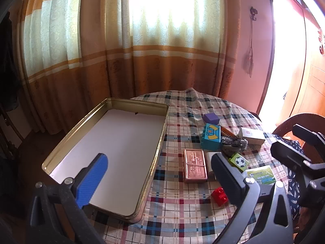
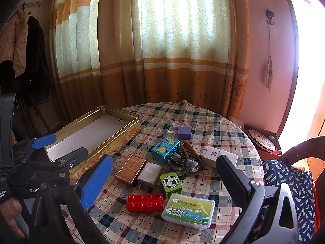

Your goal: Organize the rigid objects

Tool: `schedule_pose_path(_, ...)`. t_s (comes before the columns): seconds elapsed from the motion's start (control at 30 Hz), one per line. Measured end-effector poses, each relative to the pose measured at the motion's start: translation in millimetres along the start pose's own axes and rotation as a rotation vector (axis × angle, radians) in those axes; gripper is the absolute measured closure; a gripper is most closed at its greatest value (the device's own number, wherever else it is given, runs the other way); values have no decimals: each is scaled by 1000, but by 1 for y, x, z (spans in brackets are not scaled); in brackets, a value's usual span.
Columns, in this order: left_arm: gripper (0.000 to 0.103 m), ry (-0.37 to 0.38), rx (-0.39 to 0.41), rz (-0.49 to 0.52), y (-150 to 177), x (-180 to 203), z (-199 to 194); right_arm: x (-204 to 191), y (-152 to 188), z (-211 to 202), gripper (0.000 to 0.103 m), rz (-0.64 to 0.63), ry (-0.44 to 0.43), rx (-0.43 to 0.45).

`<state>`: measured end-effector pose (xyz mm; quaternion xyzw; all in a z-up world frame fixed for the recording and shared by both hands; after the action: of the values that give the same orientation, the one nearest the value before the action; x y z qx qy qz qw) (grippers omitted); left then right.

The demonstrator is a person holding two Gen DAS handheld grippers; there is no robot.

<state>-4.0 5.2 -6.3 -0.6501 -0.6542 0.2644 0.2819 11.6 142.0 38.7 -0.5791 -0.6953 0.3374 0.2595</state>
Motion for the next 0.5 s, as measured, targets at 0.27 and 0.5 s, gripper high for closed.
schedule_pose_path(0.27,0,-2,0,5,0,3,0,0,0,0,0,1,0,-2)
schedule_pose_path(0.5,0,-3,-1,4,0,1,1,0,1,0,0,0,0,-3)
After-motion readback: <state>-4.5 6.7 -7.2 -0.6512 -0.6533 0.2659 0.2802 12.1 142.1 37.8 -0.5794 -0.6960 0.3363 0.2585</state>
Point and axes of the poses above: each gripper's, at about its wrist camera, not at the fingertips, and z roughly the way its jaws point, x to its right, y to its underside, the point moved 1 cm from there along z, roughly the way its jaws point, and after that the axes turned 10 degrees about -x, right-handed, at the moved point
